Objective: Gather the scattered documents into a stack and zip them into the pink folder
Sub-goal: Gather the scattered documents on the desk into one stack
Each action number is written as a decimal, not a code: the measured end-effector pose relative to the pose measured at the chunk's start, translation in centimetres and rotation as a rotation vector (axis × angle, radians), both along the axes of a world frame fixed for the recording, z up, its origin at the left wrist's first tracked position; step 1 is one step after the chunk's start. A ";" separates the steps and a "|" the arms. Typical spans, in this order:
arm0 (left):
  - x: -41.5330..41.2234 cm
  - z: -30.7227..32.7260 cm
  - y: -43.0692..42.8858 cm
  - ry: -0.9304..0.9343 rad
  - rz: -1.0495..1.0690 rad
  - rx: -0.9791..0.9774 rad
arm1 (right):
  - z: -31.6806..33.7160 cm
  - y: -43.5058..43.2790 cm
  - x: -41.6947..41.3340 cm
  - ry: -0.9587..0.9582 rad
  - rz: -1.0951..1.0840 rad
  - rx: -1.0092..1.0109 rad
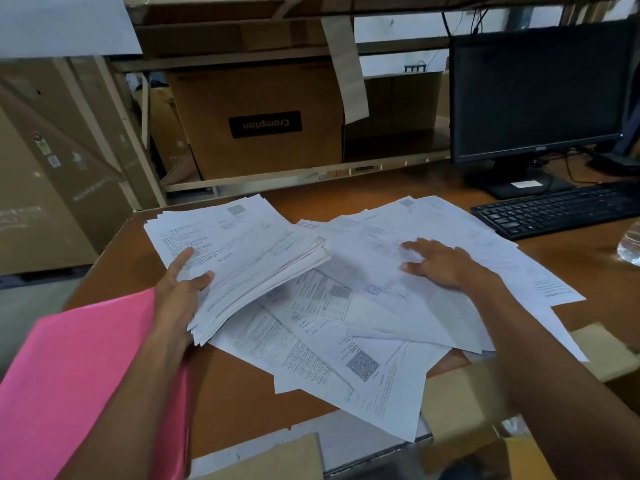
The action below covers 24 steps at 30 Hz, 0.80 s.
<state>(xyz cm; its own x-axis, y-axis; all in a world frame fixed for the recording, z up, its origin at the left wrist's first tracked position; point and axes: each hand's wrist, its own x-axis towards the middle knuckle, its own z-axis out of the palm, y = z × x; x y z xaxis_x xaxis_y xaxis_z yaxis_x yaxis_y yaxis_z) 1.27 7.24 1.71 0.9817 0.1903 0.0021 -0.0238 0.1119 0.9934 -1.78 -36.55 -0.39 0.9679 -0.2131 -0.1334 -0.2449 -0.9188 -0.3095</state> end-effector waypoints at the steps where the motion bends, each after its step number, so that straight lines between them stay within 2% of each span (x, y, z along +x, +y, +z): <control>1: 0.0 0.0 0.0 0.000 0.005 -0.010 | 0.0 -0.6 -0.2 -0.004 -0.015 -0.004; 10: 0.0 0.3 0.1 -0.012 0.043 -0.050 | 0.2 -1.6 -2.0 -0.102 -0.292 -0.124; 13: 0.0 0.3 -0.1 -0.039 -0.015 0.035 | 1.2 -1.9 -1.9 -0.147 -0.356 0.027; 15: -0.1 0.1 -0.4 -0.071 -0.096 0.163 | 1.7 -2.3 -1.7 -0.154 -0.345 0.134; 18: -0.6 -0.2 -1.6 -0.123 -0.256 0.352 | 2.7 -2.4 -1.5 -0.144 -0.335 0.192; 22: -0.5 -0.6 -2.6 -0.154 -0.352 0.426 | 3.1 -2.3 -1.3 -0.185 -0.329 0.255; 24: -0.1 -0.8 -2.3 -0.152 -0.362 0.457 | 2.7 -2.3 -1.2 -0.272 -0.331 0.309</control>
<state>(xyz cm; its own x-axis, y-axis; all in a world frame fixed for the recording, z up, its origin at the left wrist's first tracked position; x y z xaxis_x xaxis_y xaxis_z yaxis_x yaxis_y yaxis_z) 1.16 4.90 0.91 0.9662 -0.2092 0.1505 -0.2096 -0.2980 0.9313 -2.94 -38.83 2.36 0.8637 -0.5039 0.0082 -0.3798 -0.6615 -0.6466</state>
